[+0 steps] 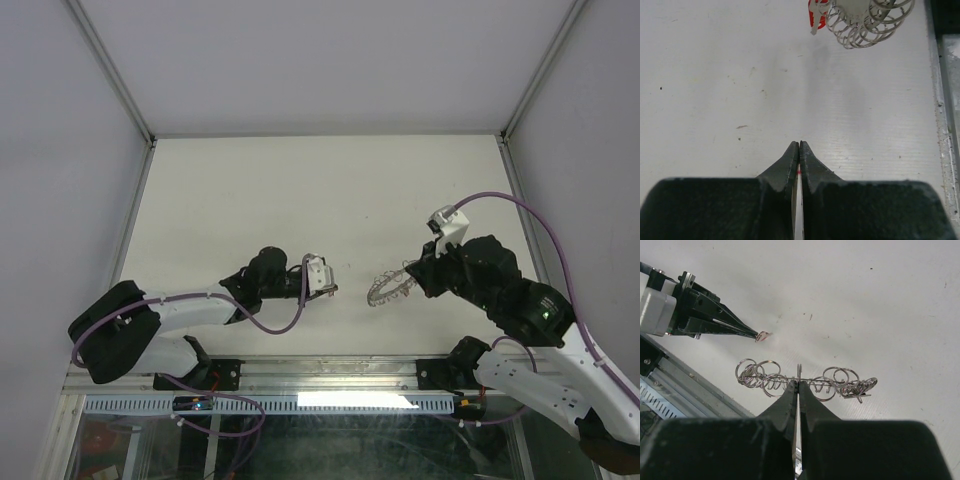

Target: Put the keys on the keyring

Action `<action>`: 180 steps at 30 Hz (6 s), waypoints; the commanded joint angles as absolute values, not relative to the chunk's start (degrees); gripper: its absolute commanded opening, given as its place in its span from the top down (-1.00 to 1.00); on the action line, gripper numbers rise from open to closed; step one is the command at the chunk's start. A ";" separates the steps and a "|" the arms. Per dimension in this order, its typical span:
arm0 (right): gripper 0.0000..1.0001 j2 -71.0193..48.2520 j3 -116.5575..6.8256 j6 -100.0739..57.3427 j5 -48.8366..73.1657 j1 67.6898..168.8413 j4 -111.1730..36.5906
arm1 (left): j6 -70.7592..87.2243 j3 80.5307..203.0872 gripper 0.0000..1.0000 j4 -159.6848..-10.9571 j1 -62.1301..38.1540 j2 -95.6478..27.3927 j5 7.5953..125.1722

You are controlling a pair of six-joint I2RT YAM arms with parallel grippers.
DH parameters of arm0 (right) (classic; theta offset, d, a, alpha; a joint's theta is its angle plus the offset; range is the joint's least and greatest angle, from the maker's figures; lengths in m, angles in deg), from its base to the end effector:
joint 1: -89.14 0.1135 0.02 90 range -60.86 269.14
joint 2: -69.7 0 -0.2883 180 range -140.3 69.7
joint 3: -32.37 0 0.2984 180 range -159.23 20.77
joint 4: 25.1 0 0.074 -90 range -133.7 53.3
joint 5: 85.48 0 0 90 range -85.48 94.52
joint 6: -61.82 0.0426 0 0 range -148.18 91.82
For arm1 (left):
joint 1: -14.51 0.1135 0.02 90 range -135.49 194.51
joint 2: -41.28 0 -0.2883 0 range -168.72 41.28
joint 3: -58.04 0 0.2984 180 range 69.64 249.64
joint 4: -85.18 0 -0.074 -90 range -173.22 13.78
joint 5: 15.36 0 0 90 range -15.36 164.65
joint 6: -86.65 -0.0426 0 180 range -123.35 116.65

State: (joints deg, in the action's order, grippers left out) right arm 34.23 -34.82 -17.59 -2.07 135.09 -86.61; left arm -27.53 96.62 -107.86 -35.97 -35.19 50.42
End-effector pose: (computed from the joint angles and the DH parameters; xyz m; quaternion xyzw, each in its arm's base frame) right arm 0.1008 0.0972 0.3799 -0.2348 0.8316 0.1934 0.4646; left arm 0.1713 -0.2352 0.1631 0.5895 0.5867 -0.2919 0.4724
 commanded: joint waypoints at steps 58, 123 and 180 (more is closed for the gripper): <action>1.00 37.15 -25.69 -63.78 37.66 136.08 -51.69 | -4.99 96.42 1.00 -145.99 -28.11 -13.02 25.16; 1.00 26.77 -36.05 -77.46 36.70 147.84 -57.96 | -15.06 109.18 1.00 -125.11 -27.96 -16.09 7.05; 1.00 25.57 -39.82 -66.68 29.37 148.04 -60.08 | -17.17 110.75 1.00 -120.47 -28.02 -16.73 5.07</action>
State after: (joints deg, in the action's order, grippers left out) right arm 24.22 -36.22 -68.52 30.43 147.75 -64.44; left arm -15.53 108.40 -121.04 -28.49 -16.89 6.94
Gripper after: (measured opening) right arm 0.006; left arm 0.002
